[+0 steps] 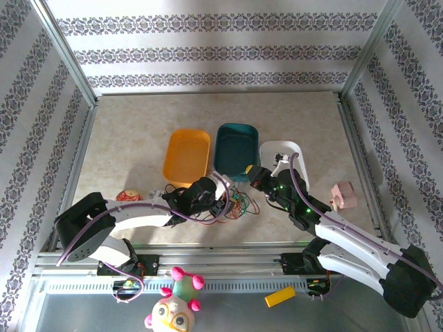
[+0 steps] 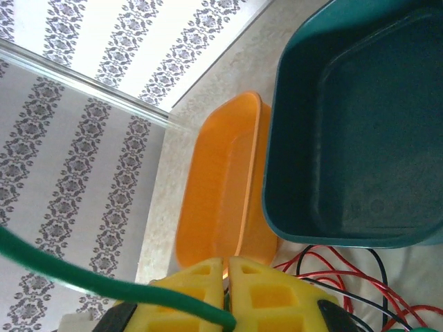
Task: Untangle the cables
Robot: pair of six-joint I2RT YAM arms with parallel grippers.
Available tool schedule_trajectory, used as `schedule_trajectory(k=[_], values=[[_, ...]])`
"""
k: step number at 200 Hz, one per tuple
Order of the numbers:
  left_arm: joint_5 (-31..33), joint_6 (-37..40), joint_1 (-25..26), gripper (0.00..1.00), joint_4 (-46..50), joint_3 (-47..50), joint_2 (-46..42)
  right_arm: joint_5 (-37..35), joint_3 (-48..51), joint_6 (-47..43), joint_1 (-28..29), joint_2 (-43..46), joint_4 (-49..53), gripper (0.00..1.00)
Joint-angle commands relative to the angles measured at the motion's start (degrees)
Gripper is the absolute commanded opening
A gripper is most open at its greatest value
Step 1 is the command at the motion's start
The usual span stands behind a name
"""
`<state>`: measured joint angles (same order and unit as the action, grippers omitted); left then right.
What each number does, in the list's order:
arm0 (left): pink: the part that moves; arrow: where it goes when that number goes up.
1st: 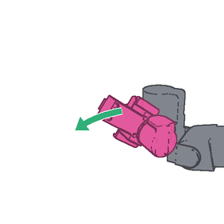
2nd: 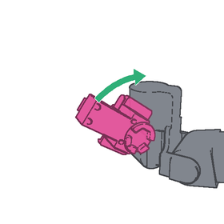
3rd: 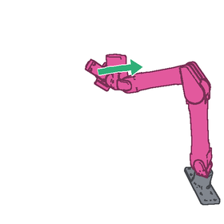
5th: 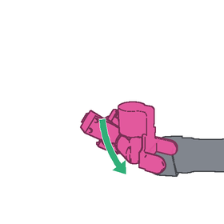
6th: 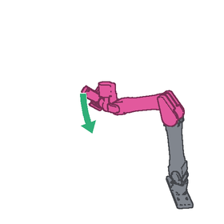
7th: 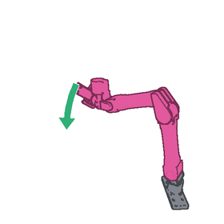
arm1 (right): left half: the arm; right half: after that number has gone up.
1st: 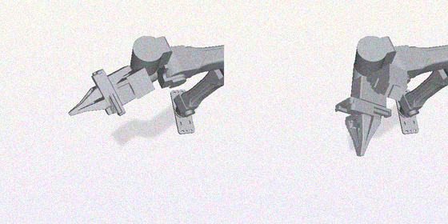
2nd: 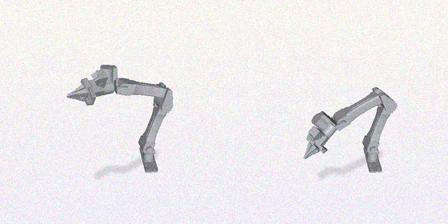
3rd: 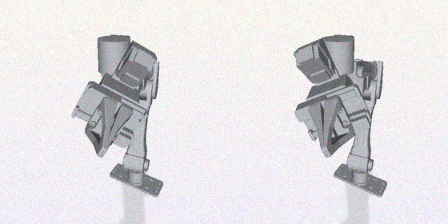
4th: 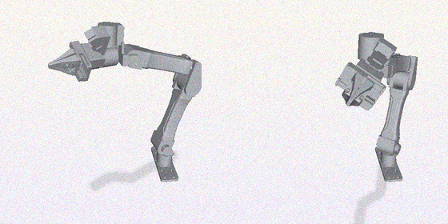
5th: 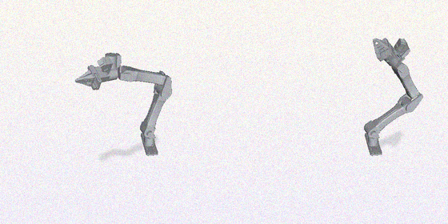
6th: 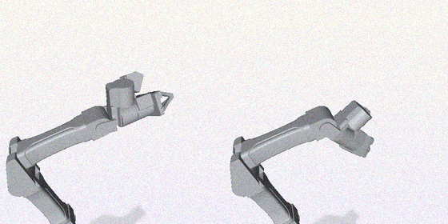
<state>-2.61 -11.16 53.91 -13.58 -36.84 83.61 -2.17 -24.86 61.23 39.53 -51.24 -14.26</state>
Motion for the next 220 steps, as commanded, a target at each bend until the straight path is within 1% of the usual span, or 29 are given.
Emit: schedule_trajectory(k=[1,37,71,103,122,158,186,220], values=[[-1.99,0.44,0.14,0.58,2.56,1.24,-1.59,-1.61,0.49,1.43,0.24,-1.50,-4.32,0.00],[-3.44,0.52,0.14,0.56,3.72,1.86,-1.57,-1.21,0.72,1.87,1.05,-5.44,-8.16,0.00],[-3.23,0.53,0.14,0.45,3.70,1.86,-0.34,-1.32,0.85,1.99,2.01,-8.67,-11.84,0.00],[-2.77,0.35,0.14,0.43,2.70,1.80,0.34,-2.30,1.23,0.00,2.92,-9.76,-16.19,0.00],[-1.50,-0.42,0.05,0.41,1.78,2.02,0.19,-1.55,1.57,-1.46,3.01,-9.69,-19.53,0.00],[2.75,-3.69,-0.60,0.41,-1.58,4.23,-0.86,-0.05,0.91,-5.58,2.84,-4.90,-19.50,0.00],[2.55,-5.39,-1.60,0.41,-5.14,6.29,-1.35,-1.52,2.39,-6.65,2.11,0.83,-17.95,0.00],[1.74,-5.72,-2.11,0.39,-6.10,6.09,-1.17,-4.23,4.80,-7.17,0.61,7.06,-13.66,0.00]])
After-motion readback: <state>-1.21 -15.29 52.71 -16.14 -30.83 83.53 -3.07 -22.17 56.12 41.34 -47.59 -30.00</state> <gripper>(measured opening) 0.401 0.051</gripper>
